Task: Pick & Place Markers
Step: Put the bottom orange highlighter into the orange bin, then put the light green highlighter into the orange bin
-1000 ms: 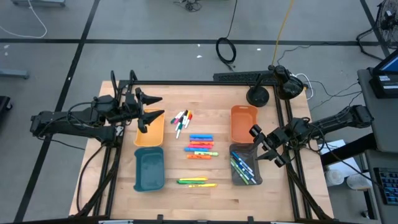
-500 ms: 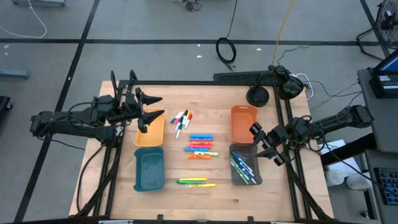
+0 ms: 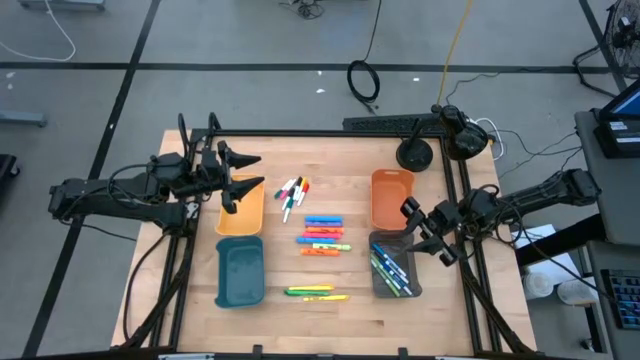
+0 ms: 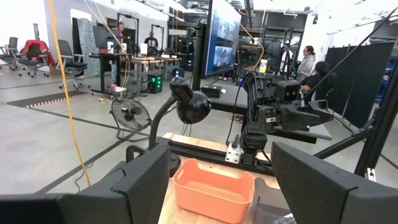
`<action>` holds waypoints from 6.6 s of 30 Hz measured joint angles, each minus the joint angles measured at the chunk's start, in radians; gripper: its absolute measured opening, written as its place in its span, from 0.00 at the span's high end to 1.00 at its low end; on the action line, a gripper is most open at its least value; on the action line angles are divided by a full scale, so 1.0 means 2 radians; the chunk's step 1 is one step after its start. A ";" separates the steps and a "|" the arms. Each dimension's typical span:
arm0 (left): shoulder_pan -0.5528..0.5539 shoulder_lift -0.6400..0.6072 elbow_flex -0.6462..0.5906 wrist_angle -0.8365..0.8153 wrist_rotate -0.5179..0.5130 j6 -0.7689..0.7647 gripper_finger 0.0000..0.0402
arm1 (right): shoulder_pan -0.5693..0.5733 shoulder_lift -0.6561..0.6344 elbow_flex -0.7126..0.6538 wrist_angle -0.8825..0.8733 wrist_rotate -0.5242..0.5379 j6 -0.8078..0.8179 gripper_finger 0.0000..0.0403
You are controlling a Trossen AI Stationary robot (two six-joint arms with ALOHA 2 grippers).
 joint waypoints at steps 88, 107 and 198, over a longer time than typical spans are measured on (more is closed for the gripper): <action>0.000 0.000 0.000 0.000 0.000 0.000 0.30 | 0.027 0.603 0.409 -0.450 0.261 -0.094 0.88; 0.000 0.000 0.000 0.000 0.000 0.000 0.30 | 0.030 0.561 0.407 -0.451 0.205 -0.104 0.86; 0.000 0.000 0.000 0.000 0.000 0.000 0.30 | -0.069 0.135 0.164 -0.691 0.444 0.176 0.79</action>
